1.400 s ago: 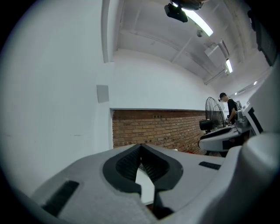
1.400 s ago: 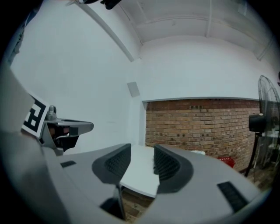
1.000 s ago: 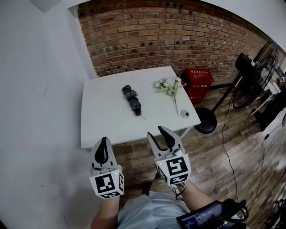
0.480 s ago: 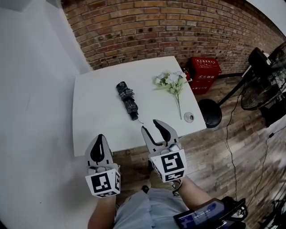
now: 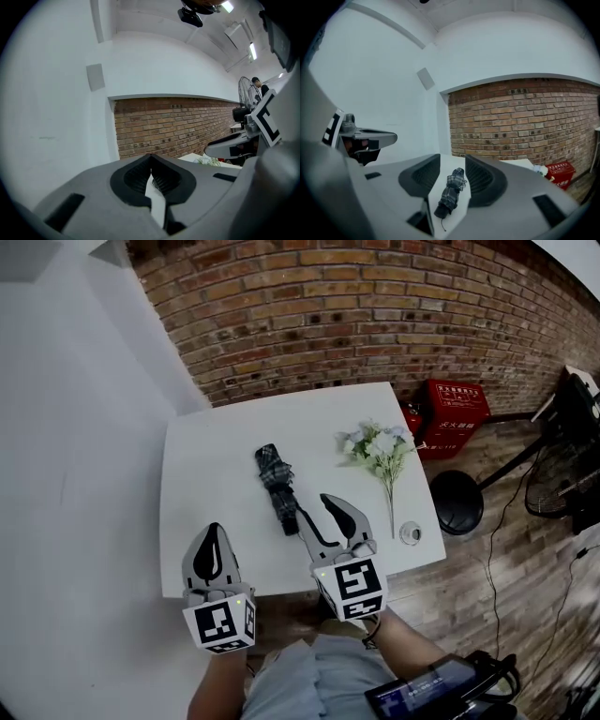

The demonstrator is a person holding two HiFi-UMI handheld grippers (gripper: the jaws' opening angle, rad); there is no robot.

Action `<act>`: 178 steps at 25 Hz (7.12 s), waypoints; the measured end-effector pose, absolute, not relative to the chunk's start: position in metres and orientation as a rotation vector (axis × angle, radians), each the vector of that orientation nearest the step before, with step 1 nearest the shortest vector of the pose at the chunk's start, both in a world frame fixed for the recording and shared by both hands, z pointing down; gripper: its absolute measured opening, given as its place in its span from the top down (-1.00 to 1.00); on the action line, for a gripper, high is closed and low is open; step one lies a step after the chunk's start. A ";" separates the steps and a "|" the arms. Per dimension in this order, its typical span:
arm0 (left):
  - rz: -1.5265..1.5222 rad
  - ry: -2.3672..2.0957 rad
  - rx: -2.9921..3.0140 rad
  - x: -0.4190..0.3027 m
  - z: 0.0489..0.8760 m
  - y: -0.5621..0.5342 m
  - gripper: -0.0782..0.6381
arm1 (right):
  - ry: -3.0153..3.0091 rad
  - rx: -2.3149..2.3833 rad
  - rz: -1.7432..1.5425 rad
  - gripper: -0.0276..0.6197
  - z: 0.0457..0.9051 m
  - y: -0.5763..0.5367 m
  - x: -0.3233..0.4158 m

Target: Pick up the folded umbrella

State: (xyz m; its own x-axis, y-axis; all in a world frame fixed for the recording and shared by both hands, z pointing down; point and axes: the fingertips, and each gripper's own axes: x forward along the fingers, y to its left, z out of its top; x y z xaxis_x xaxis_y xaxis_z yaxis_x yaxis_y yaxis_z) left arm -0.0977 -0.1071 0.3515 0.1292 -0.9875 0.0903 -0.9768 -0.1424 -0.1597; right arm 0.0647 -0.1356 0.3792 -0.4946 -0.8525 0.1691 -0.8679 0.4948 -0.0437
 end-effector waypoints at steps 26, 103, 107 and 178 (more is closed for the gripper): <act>-0.270 2.127 -2.341 -0.157 0.384 -0.207 0.76 | -2.496 1.366 0.271 0.26 0.436 -0.244 0.002; -0.433 2.202 -2.513 -0.207 0.497 -0.272 0.76 | -2.079 1.227 0.820 0.28 0.591 -0.283 -0.027; -0.421 2.205 -2.507 -0.206 0.495 -0.274 0.76 | -2.095 1.240 0.801 0.28 0.584 -0.288 -0.027; -0.163 2.020 -2.344 -0.142 0.328 -0.197 0.76 | -2.512 1.471 0.354 0.28 0.358 -0.250 0.017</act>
